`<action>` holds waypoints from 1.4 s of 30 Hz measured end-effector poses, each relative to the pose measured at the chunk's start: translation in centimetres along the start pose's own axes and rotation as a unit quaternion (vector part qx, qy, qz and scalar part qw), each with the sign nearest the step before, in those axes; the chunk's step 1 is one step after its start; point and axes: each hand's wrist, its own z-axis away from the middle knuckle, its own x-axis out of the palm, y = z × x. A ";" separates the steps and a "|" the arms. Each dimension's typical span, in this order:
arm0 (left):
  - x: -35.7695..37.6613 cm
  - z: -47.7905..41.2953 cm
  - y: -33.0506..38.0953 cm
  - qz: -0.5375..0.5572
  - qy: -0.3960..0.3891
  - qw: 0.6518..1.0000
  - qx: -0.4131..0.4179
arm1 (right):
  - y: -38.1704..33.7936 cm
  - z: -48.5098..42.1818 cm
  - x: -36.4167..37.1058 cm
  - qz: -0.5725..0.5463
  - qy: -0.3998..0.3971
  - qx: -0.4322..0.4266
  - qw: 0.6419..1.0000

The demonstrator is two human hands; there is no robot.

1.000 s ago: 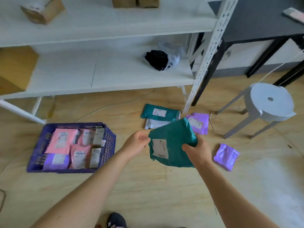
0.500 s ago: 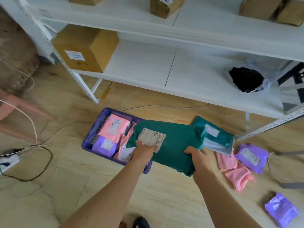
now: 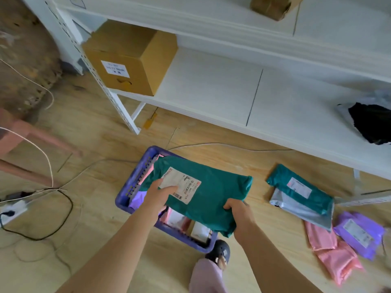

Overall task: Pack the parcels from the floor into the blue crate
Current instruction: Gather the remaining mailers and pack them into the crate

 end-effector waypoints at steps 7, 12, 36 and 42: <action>-2.6 -11.7 0.4 -0.040 0.006 0.999 -0.022 | 0.0 -10.2 6.7 0.173 -0.010 0.012 0.985; -3.8 -18.6 -1.8 -0.082 -0.041 0.995 -0.042 | 1.5 -16.2 10.8 0.333 -0.023 0.006 0.942; -3.9 -39.1 -8.2 -0.707 -0.084 0.677 0.186 | 9.7 -30.4 19.4 0.666 -0.001 -0.193 0.721; -4.1 -42.0 -9.8 -0.731 -0.094 0.647 0.197 | 11.5 -34.1 19.7 0.687 -0.026 -0.165 0.707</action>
